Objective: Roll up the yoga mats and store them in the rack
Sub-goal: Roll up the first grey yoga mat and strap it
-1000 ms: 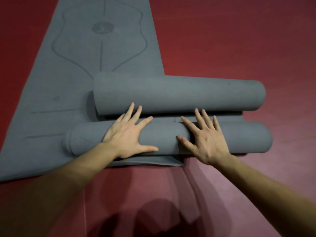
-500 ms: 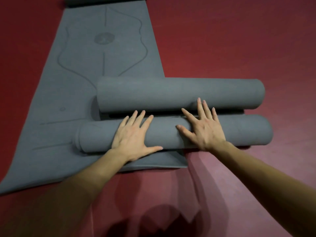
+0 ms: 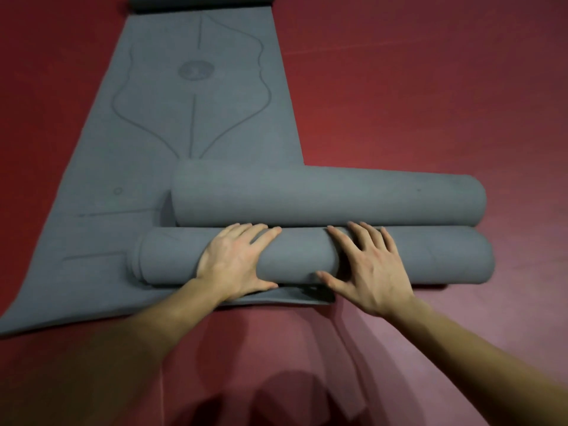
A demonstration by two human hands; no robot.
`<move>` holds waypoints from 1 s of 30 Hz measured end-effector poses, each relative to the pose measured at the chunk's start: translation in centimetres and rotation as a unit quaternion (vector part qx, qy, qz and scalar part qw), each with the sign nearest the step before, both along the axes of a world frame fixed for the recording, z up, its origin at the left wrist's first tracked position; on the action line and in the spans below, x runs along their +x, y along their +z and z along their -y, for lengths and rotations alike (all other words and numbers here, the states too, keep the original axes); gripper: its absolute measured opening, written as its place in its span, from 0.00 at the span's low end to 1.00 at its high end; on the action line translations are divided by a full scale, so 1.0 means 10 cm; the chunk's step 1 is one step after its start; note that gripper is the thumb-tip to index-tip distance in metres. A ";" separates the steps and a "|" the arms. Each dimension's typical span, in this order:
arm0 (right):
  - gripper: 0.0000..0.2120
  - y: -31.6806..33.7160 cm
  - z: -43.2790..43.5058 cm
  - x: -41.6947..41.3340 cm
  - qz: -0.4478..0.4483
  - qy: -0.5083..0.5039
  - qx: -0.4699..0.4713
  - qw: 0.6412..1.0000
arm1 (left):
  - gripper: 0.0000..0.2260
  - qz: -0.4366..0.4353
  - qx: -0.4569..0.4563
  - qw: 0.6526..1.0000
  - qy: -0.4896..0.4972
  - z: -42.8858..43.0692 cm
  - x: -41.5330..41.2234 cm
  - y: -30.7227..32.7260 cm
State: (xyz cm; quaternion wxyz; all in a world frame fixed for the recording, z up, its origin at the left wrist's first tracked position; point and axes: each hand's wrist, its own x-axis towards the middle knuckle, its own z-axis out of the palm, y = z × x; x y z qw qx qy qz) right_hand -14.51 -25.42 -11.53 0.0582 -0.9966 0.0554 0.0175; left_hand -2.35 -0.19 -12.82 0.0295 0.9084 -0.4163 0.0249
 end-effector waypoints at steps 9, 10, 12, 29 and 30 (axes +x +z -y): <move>0.44 0.11 -0.14 0.21 -0.118 -0.051 0.020 0.991 | 0.52 -0.025 0.033 0.999 -0.012 -0.12 -0.16 -0.06; 0.45 0.12 -0.13 0.29 -0.114 -0.050 0.022 0.992 | 0.52 -0.041 0.052 0.998 -0.013 -0.10 -0.13 -0.02; 0.44 0.14 -0.11 0.34 -0.095 -0.046 0.020 0.994 | 0.53 -0.076 0.097 0.992 -0.008 -0.04 -0.05 0.07; 0.41 0.00 0.12 0.62 -0.070 -0.022 -0.018 0.997 | 0.40 -0.028 -0.013 1.000 0.008 0.15 0.08 0.00; 0.42 0.00 0.12 0.64 -0.073 -0.030 -0.011 0.997 | 0.42 -0.022 0.001 1.000 0.012 0.16 0.08 0.01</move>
